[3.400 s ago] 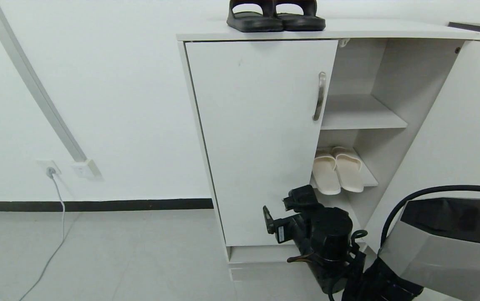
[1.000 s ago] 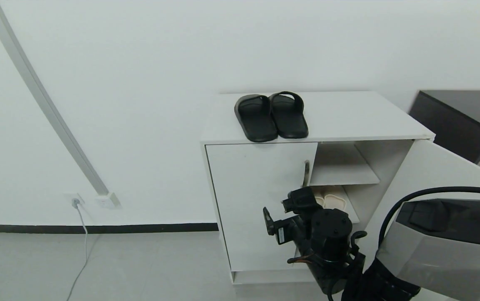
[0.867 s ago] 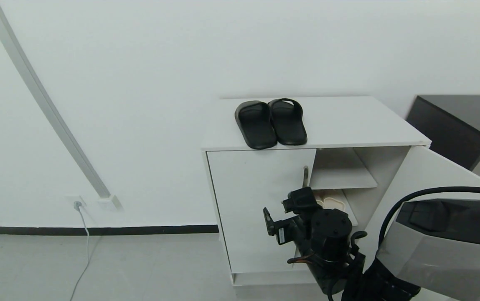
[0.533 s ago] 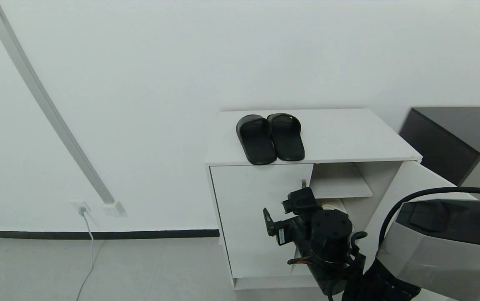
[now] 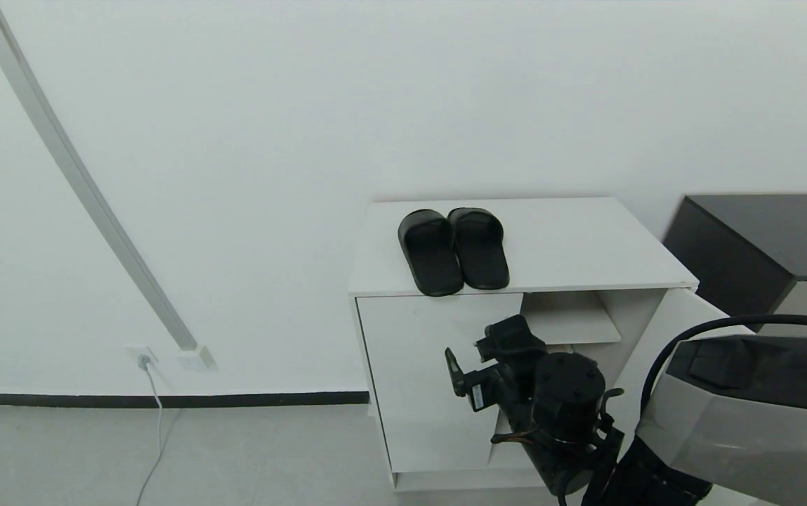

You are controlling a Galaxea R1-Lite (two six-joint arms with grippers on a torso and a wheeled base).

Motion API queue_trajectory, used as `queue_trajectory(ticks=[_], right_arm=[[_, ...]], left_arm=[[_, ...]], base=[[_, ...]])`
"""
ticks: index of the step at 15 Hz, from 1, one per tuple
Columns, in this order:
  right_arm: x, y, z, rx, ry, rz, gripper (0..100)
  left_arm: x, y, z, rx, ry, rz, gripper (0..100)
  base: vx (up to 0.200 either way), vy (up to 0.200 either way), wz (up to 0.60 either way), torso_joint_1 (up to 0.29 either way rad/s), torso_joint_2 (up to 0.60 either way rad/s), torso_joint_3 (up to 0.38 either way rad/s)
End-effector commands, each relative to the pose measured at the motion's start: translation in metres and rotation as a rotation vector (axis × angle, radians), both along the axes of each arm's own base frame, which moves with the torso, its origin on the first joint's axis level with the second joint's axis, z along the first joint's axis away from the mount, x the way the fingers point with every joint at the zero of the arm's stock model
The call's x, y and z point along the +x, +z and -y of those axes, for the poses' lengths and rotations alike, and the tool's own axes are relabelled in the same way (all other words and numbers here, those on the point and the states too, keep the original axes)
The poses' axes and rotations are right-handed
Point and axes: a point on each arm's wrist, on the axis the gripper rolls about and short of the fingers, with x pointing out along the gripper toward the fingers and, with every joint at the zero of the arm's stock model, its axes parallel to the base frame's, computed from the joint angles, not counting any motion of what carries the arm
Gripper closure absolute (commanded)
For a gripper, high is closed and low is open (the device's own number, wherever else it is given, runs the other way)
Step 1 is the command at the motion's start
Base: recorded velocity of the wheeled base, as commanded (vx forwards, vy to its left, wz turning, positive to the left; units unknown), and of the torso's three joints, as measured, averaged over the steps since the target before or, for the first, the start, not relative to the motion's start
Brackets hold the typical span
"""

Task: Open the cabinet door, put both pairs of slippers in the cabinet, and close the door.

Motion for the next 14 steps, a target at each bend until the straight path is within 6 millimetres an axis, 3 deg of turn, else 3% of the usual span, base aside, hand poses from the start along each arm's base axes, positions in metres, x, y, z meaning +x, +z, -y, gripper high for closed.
queue_trajectory(ticks=[1,3,5,10,14], right_arm=[[-0.002,0.003,-0.002,-0.003,0.009,0.012,0],[-0.003,0.010,-0.002,-0.013,0.009,0.008,0],[0.000,0.032,-0.006,0.011,0.007,-0.037,0],[-0.001,0.110,-0.020,0.106,-0.065,-0.114,0],[0.009,0.129,-0.030,0.132,-0.080,-0.127,0]], left_arm=[[0.000,0.000,0.000,-0.001,0.000,0.001,100],[0.000,0.000,0.000,-0.001,0.000,0.001,100],[0.000,0.000,0.000,-0.001,0.000,0.001,100],[0.000,0.000,0.000,0.001,0.000,0.001,100],[0.000,0.000,0.000,0.001,0.000,0.001,100]], base=[[0.000,0.000,0.00,0.000,0.00,0.000],[0.000,0.000,0.00,0.000,0.00,0.000],[0.000,0.000,0.00,0.000,0.00,0.000],[0.000,0.000,0.00,0.000,0.00,0.000],[0.000,0.000,0.00,0.000,0.00,0.000]])
